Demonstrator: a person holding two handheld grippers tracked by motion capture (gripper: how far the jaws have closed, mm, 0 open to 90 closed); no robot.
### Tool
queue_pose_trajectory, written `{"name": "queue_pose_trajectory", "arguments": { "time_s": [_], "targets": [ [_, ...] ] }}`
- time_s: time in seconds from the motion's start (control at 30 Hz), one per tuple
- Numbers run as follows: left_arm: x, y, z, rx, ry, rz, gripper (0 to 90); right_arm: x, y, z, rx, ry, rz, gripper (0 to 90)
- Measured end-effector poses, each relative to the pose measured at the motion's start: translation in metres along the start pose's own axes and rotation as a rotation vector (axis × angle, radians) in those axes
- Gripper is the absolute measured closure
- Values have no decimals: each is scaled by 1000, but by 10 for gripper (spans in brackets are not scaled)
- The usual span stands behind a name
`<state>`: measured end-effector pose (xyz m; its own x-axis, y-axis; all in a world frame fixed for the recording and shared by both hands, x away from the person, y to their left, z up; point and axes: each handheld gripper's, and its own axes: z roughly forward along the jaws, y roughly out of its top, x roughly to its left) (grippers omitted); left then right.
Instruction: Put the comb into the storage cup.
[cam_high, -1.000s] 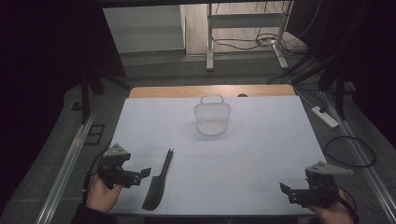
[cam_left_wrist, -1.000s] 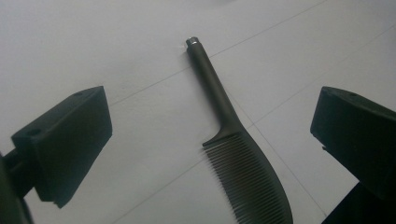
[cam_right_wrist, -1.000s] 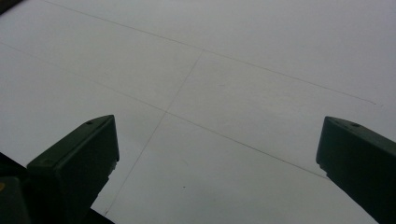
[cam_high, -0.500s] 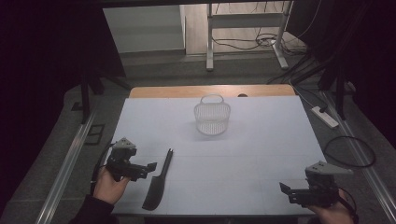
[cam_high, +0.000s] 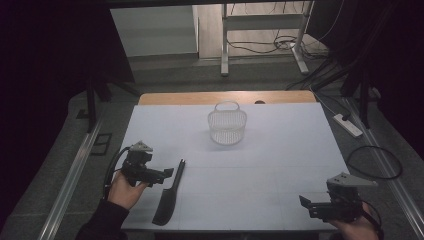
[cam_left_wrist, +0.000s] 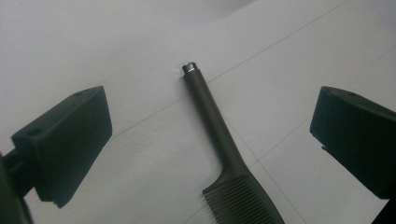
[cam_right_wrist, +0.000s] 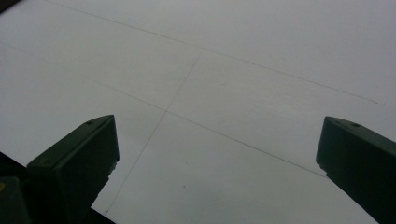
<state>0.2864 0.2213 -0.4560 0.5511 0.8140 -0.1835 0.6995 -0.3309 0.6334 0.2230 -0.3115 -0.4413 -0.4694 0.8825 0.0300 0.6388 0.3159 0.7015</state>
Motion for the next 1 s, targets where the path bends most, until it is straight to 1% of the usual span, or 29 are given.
{"name": "queue_pose_trajectory", "arguments": {
  "time_s": [0.13, 0.3, 0.53, 0.8, 1.0],
  "targets": [
    [-1, 5, 5, 6, 2, 14, 0, 0, 0, 0, 1, 1, 0, 0],
    [-1, 12, 9, 7, -7, 25, 0, -1, 0, 0, 3, 1, 2, 0],
    [-2, 21, 16, 2, -34, 31, 0, -1, 0, 0, 3, 1, 2, 0],
    [-3, 31, 26, 20, -43, 58, 0, 0, 0, 0, 2, 2, 0, 0],
    [-4, 40, 33, 26, -49, 69, 0, 0, 0, 0, 1, 2, 1, 0]
  ]
}}
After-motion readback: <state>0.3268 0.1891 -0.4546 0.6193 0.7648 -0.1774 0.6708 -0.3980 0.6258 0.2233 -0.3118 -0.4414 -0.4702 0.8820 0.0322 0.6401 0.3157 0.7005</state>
